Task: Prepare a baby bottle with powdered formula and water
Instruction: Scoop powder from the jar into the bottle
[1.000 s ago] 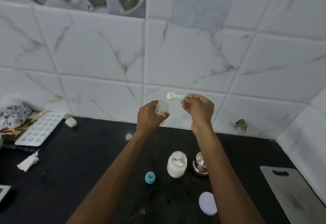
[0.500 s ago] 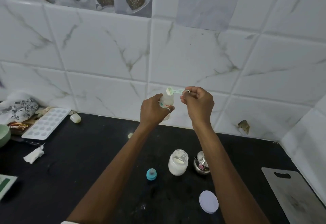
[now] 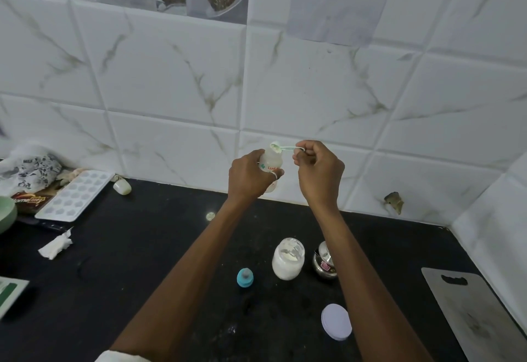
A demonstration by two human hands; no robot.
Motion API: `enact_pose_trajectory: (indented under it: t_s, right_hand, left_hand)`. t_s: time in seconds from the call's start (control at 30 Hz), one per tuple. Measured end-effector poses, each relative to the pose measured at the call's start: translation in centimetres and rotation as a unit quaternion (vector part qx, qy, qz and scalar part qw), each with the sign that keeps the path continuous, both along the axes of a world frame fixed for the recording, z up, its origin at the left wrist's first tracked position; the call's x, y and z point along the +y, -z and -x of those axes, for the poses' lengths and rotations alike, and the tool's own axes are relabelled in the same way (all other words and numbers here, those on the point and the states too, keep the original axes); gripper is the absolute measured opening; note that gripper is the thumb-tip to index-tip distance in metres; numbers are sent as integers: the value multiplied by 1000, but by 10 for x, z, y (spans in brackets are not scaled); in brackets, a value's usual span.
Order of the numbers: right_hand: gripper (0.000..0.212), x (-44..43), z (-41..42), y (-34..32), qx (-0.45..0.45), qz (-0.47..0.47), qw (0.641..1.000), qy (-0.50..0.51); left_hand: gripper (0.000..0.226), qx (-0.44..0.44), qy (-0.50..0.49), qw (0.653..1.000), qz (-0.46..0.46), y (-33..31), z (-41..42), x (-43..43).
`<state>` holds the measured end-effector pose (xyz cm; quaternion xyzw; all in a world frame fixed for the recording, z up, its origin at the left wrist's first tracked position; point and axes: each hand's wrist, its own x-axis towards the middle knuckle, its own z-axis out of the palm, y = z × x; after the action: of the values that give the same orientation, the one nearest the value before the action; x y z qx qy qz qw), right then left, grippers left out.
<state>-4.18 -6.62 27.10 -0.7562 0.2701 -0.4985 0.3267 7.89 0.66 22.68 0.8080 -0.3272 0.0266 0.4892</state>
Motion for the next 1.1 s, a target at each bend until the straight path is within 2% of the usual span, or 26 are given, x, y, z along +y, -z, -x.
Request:
enact_pose_trajectory:
  t_s: [0.3,0.67,1.1]
  right_hand:
    - [13,2,-1,6,5,63,998,-2]
    - [12,1,0,11,-7,37,999,6]
    - [14,1,1,18,-3,27,1000,-6]
  left_hand:
    - [62,-4,-2,1000,-2,0,-2,1]
    - [61,-7,-1,1000,-10,4,-1,3]
    - [49,-2,8,1000,-13,7,1,4]
